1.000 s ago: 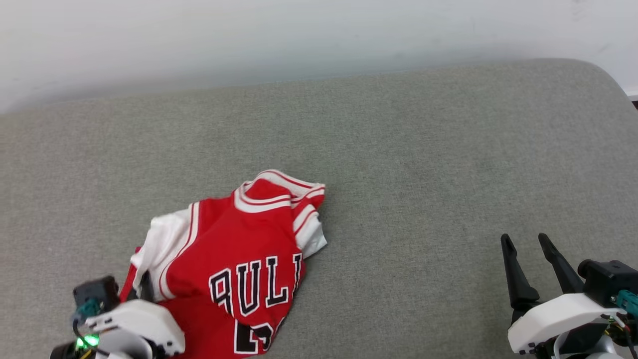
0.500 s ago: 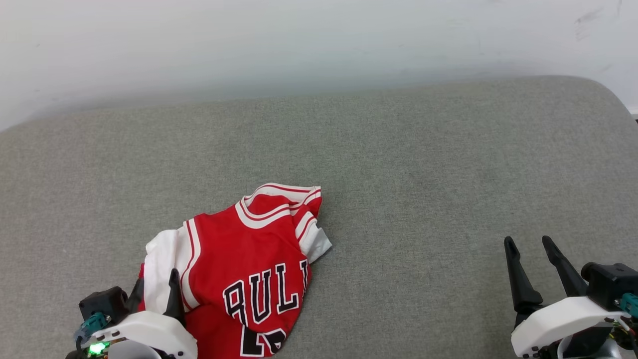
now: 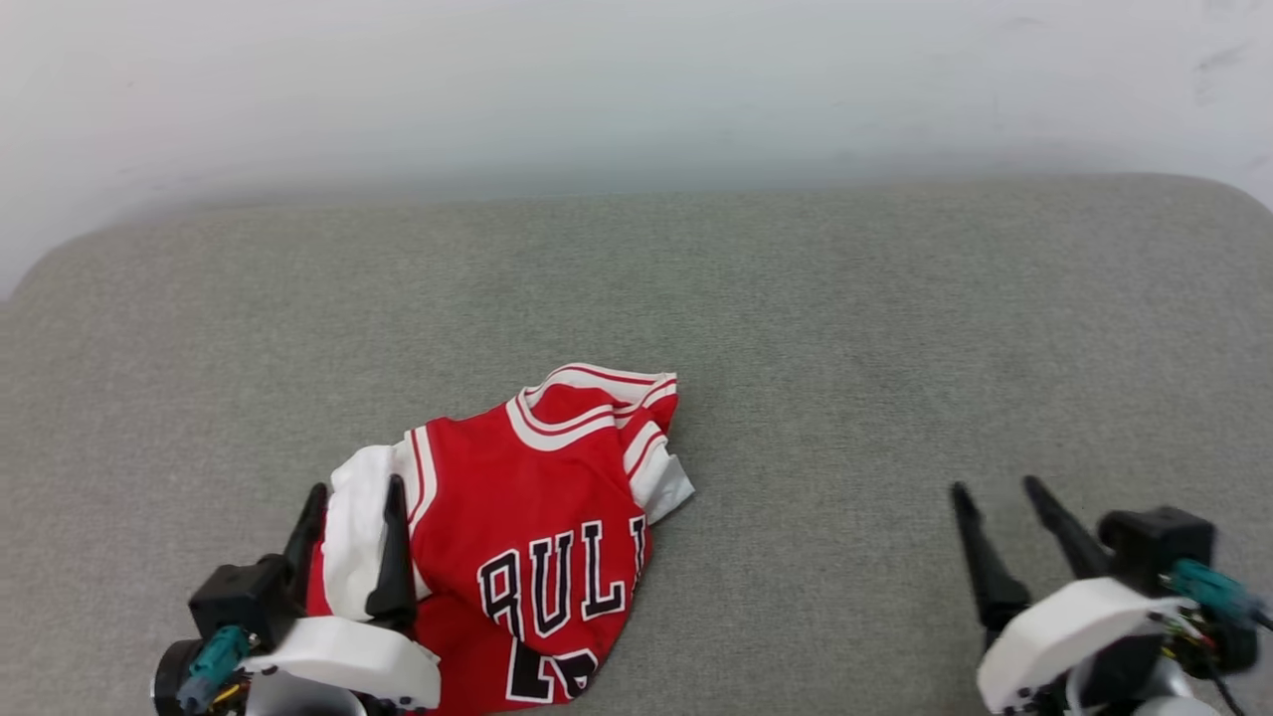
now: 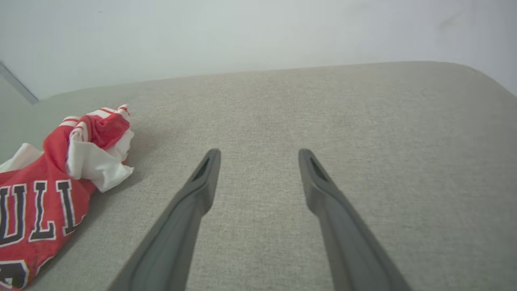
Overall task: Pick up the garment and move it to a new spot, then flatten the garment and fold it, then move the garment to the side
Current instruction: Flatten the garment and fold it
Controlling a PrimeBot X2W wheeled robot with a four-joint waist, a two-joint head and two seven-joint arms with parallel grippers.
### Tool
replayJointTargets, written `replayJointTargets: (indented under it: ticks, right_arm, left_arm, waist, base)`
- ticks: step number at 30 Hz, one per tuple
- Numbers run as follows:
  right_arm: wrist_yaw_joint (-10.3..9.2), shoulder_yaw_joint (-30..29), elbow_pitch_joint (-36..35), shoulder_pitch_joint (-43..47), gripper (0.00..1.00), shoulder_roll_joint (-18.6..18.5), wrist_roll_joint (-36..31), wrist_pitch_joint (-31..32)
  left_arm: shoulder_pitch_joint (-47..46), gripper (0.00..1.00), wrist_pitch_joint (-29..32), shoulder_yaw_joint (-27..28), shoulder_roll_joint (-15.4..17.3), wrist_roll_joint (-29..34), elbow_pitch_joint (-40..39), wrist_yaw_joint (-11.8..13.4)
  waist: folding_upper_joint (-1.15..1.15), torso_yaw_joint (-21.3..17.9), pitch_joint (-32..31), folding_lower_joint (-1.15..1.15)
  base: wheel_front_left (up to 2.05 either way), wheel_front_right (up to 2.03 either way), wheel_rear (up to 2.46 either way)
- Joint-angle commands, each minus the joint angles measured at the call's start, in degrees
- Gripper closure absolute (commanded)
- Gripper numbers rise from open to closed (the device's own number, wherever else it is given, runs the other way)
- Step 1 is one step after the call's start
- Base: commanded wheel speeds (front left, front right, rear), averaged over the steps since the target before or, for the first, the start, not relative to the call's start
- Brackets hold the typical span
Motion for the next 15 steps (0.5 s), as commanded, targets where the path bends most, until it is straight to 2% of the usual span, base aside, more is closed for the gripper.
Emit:
replayJointTargets:
  ticks: [1, 15]
  right_arm:
    - [-0.04, 1.76, 0.71, -1.58, 0.0, -0.97, 0.59, 1.26]
    - [-0.04, 27.99, 13.4, -18.55, 0.0, -13.26, 13.61, 17.03]
  left_arm:
    - [0.83, 0.0, -0.35, 0.12, -0.56, 0.96, -0.38, -0.79]
    - [-2.0, 0.0, -0.26, -1.1, -6.88, 5.82, -0.54, -5.57]
  waist:
    - [0.0, 0.87, 0.09, 0.0]
    - [0.0, 9.45, 2.04, 0.0]
  base:
    - [0.0, 0.0, 0.0]
    - [0.0, 0.0, 0.0]
